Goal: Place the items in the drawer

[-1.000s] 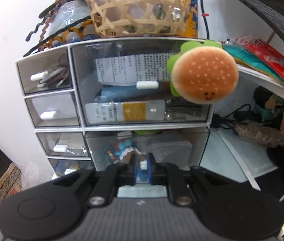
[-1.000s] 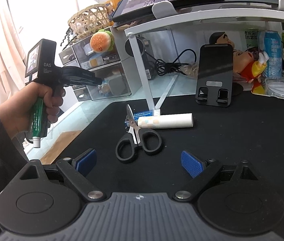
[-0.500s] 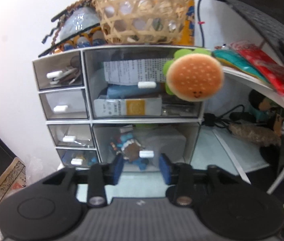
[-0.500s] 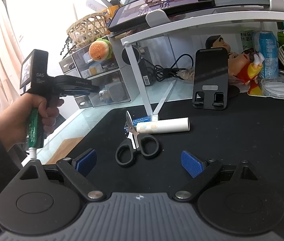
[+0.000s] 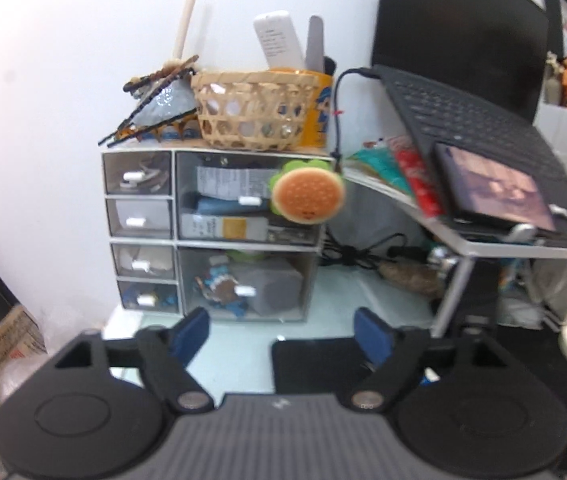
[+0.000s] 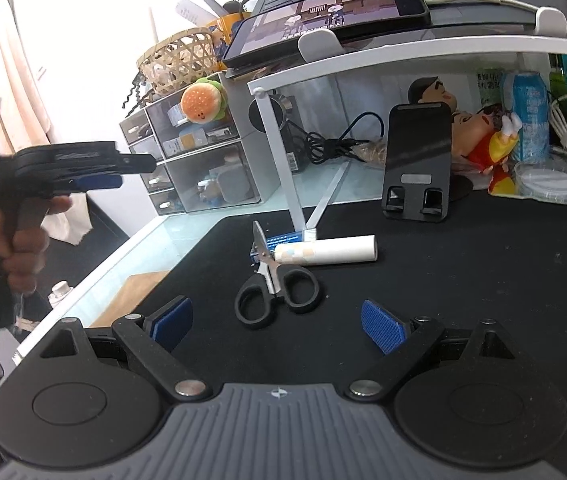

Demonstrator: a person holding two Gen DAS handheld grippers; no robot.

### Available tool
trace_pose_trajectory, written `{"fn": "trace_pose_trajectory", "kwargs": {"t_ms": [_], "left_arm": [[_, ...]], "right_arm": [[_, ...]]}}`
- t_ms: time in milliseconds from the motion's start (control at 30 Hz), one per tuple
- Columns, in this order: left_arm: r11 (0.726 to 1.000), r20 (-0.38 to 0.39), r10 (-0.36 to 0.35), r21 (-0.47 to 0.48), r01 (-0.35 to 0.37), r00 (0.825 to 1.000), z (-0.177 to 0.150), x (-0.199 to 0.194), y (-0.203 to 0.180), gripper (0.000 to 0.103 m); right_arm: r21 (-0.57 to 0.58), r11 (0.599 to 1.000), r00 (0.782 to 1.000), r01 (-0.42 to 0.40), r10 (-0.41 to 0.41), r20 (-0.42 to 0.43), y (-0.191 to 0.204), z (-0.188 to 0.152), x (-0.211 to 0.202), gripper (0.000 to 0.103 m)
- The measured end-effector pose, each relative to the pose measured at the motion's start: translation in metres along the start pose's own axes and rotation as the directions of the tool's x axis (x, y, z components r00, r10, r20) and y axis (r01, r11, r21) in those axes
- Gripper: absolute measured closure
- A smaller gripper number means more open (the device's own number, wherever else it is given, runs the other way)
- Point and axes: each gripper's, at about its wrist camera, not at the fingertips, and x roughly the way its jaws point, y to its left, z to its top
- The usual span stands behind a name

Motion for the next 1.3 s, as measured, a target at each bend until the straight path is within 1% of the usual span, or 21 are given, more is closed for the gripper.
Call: {"fn": "trace_pose_trajectory", "kwargs": {"t_ms": [33, 100, 233, 300, 400, 567, 633, 667, 800, 867, 967, 1033, 1067, 1100, 1200, 1300], "left_arm": [[1.0, 0.0, -0.01, 0.016, 0.01, 1.0, -0.003, -0.004, -0.005, 0.019], [0.999, 0.01, -0.018, 0.047, 0.017, 1.0, -0.009, -0.016, -0.013, 0.017], [0.998, 0.019, -0.048, 0.043, 0.047, 0.999, -0.021, -0.036, -0.02, 0.016], [0.998, 0.027, -0.039, 0.053, 0.037, 0.999, -0.026, -0.043, -0.022, 0.016], [0.998, 0.008, -0.036, 0.042, 0.036, 0.999, -0.033, -0.045, -0.018, 0.016], [0.999, -0.012, -0.04, 0.022, 0.041, 0.999, -0.046, -0.049, -0.014, 0.015], [0.999, -0.017, -0.044, 0.014, 0.044, 0.999, -0.051, -0.051, -0.014, 0.01], [0.999, -0.019, -0.045, 0.01, 0.046, 0.999, -0.054, -0.052, -0.013, 0.005], [0.999, -0.028, -0.052, -0.008, 0.052, 0.998, -0.065, -0.056, -0.012, 0.005], [0.998, -0.021, -0.053, -0.034, 0.052, 0.998, -0.069, -0.059, -0.011, 0.005], [0.998, -0.011, -0.038, -0.052, 0.037, 0.999, -0.077, -0.063, -0.012, 0.005], [1.0, -0.024, 0.001, -0.025, -0.002, 1.0, -0.084, -0.062, -0.017, 0.009], [0.999, -0.031, 0.013, -0.034, -0.014, 0.999, -0.088, -0.059, -0.017, 0.011], [0.999, -0.039, 0.013, -0.046, -0.015, 0.999, -0.091, -0.057, -0.017, 0.011], [0.999, -0.054, 0.018, -0.034, -0.02, 0.998, -0.098, -0.053, -0.02, 0.012], [1.0, -0.054, 0.001, -0.013, -0.002, 0.999, -0.101, -0.052, -0.024, 0.011]], "right_arm": [[0.005, 1.0, 1.0, -0.014, 0.014, 0.003, 0.0, 0.001, -0.003, 0.009], [-0.007, 1.0, 1.0, -0.002, 0.002, 0.017, 0.003, 0.003, -0.009, 0.009], [0.0, 1.0, 1.0, 0.001, -0.001, 0.021, 0.004, 0.004, -0.015, 0.009], [-0.008, 1.0, 1.0, 0.019, -0.019, 0.017, 0.006, 0.003, -0.015, 0.009], [-0.047, 0.997, 0.998, 0.06, -0.059, 0.012, 0.012, 0.003, -0.016, 0.009], [-0.087, 0.993, 0.997, 0.078, -0.078, 0.004, 0.018, 0.0, -0.019, 0.009], [-0.094, 0.993, 0.997, 0.077, -0.077, 0.004, 0.021, -0.001, -0.019, 0.009], [-0.099, 0.992, 0.997, 0.076, -0.076, 0.004, 0.023, -0.001, -0.019, 0.009], [-0.112, 0.99, 0.997, 0.081, -0.081, 0.004, 0.027, -0.002, -0.02, 0.009], [-0.113, 0.99, 0.996, 0.085, -0.085, 0.002, 0.028, -0.002, -0.019, 0.009], [-0.109, 0.99, 0.995, 0.094, -0.095, 0.001, 0.027, -0.003, -0.02, 0.009], [-0.108, 0.989, 0.995, 0.098, -0.099, 0.001, 0.027, -0.003, -0.02, 0.009], [-0.108, 0.989, 0.995, 0.1, -0.101, 0.001, 0.027, -0.004, -0.021, 0.009], [-0.109, 0.989, 0.995, 0.101, -0.102, 0.0, 0.028, -0.004, -0.021, 0.009], [-0.12, 0.988, 0.995, 0.098, -0.099, -0.004, 0.03, -0.005, -0.02, 0.009], [-0.121, 0.988, 0.995, 0.095, -0.097, -0.007, 0.03, -0.006, -0.018, 0.009]]}}
